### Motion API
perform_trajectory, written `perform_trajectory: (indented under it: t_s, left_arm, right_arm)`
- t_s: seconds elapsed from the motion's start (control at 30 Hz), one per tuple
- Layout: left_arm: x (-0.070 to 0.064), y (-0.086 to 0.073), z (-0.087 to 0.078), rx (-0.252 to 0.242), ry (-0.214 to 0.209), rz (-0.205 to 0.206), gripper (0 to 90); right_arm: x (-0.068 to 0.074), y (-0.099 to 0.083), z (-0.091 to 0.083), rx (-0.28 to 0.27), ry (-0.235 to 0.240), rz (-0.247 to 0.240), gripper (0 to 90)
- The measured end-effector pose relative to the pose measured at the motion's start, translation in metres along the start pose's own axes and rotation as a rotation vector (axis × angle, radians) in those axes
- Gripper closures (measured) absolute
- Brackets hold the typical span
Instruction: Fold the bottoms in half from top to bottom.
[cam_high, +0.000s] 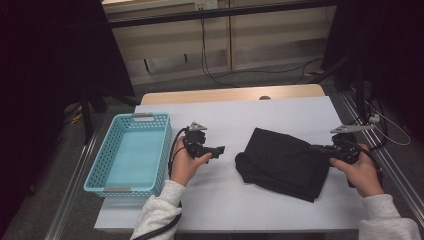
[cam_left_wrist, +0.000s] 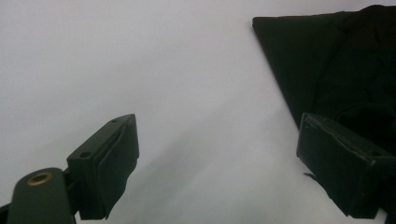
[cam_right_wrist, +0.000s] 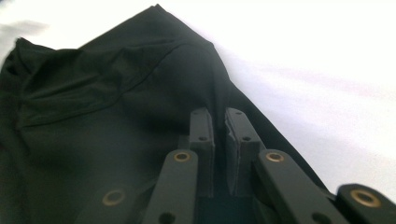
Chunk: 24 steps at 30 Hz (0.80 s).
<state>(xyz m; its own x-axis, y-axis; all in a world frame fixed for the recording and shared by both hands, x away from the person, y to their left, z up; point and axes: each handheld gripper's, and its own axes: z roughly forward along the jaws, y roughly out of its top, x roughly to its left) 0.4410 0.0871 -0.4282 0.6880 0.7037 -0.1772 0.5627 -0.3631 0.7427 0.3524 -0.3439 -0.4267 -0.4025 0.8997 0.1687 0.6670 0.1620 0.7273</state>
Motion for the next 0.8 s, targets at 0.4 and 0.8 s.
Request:
perform_trajectory:
  t_s: [0.4,0.8]
  left_arm:
    - [0.0,-0.001,0.0,0.006,-0.005,-0.003,12.9]
    - [-0.003,-0.002,-0.004,-0.001,-0.01,-0.007,12.9]
  right_arm:
    - [0.017,0.001,0.005,-0.027,-0.034,-0.052,58.2]
    - [0.075,-0.016,0.017,0.031,0.098,-0.165,61.0]
